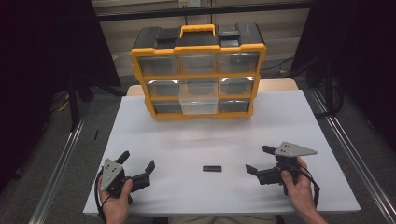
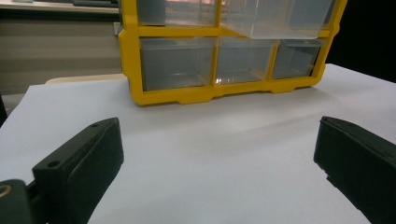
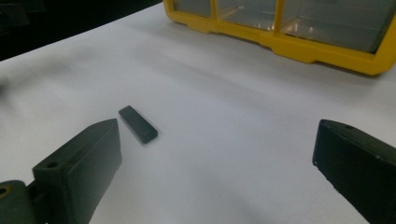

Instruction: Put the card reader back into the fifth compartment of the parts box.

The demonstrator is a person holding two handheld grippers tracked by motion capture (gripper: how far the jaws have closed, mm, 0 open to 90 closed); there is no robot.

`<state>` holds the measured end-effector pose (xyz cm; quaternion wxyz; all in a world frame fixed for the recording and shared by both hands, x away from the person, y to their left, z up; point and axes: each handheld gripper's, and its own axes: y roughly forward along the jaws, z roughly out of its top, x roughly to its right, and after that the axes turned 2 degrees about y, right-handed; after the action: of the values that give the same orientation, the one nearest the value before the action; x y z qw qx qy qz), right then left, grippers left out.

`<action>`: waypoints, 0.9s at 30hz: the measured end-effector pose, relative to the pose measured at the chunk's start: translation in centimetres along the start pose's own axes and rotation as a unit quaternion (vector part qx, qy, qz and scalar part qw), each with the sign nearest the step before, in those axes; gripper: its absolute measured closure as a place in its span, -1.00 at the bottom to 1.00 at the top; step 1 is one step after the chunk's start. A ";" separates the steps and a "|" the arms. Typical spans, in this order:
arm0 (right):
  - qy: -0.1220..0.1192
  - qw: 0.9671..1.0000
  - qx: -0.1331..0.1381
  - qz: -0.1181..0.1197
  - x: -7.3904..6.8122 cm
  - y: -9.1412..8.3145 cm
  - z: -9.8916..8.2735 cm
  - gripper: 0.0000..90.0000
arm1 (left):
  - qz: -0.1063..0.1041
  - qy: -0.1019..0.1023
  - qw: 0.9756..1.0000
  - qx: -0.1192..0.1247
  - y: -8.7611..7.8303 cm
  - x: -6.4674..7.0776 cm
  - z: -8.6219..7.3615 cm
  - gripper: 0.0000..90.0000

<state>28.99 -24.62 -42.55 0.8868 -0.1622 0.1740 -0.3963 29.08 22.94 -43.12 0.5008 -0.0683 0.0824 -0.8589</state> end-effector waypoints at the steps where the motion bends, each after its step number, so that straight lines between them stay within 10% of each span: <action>1: -0.003 1.000 0.000 0.005 -0.1 0.1 0.4 -0.98 | 0.001 0.002 1.000 0.000 0.0 0.0 0.0 -0.96; 27: -0.055 0.990 -0.092 0.091 -3.1 5.9 3.0 -0.96 | -0.003 0.004 1.000 -0.002 0.0 0.1 -0.1 -0.96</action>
<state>32.20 -18.11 -41.90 0.9086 -0.2486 0.1745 -0.2866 29.02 22.83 -43.18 0.4974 -0.0660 0.0863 -0.8607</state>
